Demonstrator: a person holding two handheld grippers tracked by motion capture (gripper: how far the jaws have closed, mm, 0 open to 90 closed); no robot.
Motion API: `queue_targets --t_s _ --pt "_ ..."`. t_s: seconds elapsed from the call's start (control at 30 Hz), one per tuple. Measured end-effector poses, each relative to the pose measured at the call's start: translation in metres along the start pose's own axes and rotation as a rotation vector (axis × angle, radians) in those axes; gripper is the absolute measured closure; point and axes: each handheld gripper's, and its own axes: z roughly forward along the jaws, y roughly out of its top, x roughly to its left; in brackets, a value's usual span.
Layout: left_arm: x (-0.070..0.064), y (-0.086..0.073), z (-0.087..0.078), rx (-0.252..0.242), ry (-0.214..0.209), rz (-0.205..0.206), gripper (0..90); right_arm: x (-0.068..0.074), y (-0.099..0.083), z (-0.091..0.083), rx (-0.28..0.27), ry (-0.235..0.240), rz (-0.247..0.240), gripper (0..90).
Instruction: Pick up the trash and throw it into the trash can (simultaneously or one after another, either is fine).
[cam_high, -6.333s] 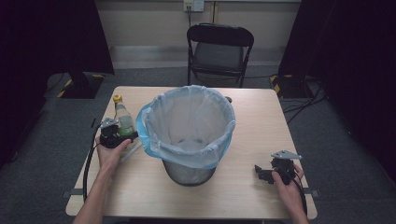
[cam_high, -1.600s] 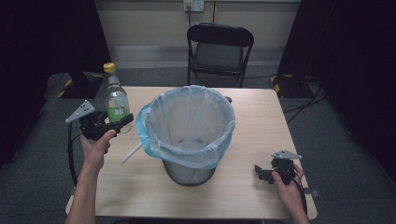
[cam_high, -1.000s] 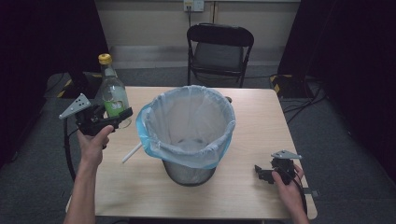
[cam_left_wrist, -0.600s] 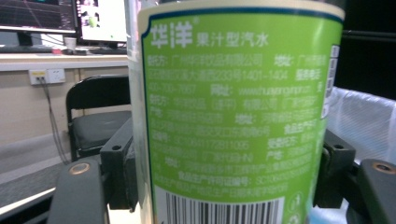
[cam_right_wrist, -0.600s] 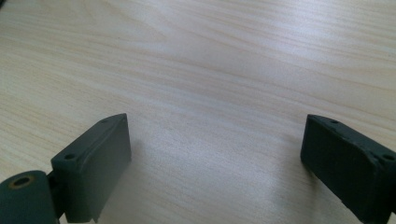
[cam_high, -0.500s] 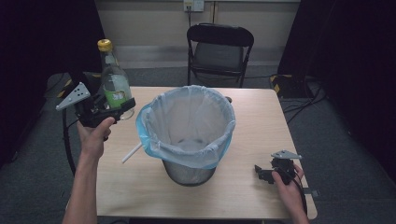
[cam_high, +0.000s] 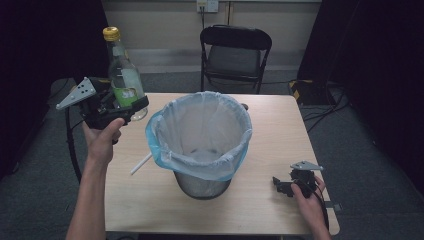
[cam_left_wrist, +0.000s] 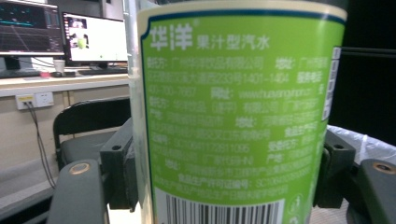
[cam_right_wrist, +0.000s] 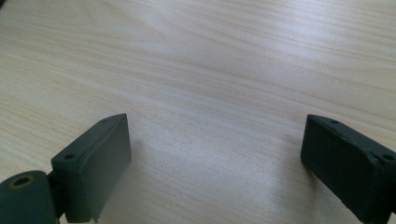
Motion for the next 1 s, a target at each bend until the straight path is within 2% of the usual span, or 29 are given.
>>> queue_targets --t_s 0.07,0.1,0.37,0.7,0.87,1.0 --pt "-0.001 0.001 0.001 0.001 -0.01 -0.004 28.2 0.0 0.0 0.0 0.0 0.0 0.0 7.7" --pt "-0.002 0.002 0.003 -0.005 -0.032 -0.01 28.2 0.0 0.0 0.0 0.0 0.0 0.0 7.7" --pt "-0.01 0.006 0.006 0.004 -0.054 0.001 28.2 0.0 0.0 0.0 0.0 0.0 0.0 7.7" --pt "-0.021 0.01 0.019 0.026 -0.09 0.003 28.2 0.0 0.0 0.0 0.0 0.0 0.0 7.7" --pt "-0.028 0.018 0.025 0.034 -0.114 0.028 28.2 0.0 0.0 0.0 0.0 0.0 0.0 7.7" --pt "-0.03 0.021 0.029 0.034 -0.127 0.029 28.2 0.0 0.0 0.0 0.0 0.0 0.0 7.7"
